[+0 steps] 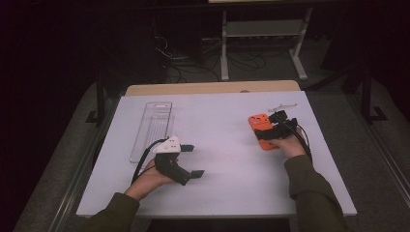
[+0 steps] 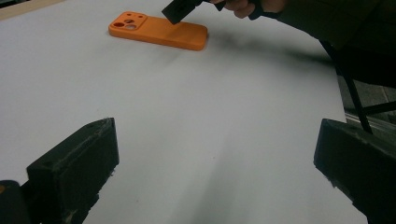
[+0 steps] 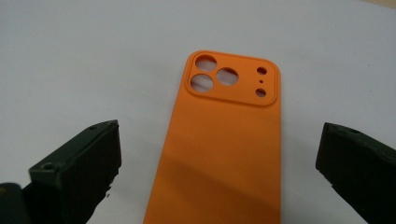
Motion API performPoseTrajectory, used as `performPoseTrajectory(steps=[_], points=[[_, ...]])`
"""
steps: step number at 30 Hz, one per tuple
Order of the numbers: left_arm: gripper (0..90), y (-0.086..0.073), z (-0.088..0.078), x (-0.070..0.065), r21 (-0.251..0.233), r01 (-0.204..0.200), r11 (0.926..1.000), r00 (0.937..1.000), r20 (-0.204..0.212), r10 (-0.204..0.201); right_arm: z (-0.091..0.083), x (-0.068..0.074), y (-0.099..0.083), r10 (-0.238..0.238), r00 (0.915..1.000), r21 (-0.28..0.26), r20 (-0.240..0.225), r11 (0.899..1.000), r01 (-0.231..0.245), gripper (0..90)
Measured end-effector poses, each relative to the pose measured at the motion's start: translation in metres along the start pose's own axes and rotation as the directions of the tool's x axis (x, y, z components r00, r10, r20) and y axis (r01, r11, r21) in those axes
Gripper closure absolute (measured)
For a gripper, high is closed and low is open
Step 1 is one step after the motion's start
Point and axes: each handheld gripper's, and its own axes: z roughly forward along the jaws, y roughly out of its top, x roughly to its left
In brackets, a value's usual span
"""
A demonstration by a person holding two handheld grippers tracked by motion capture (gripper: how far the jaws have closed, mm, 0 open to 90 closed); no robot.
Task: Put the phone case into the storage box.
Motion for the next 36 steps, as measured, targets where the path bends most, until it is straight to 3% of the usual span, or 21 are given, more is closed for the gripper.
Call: performPoseTrajectory(steps=[19, 36], points=[[0.0, 0.0, 0.0, 0.0, 0.0, 0.001, 1.0, 1.0, 0.001, -0.001, 0.016, 0.005, -0.006, -0.007, 0.9996, 0.087, 0.027, 0.996, 0.005, 2.8], [0.0, 0.0, 0.0, 0.0, -0.003, 0.005, 1.0, 1.0, 0.003, -0.005, 0.019, 0.003, -0.011, 0.006, 0.9996, 0.124, 0.029, 0.992, -0.009, 10.1]])
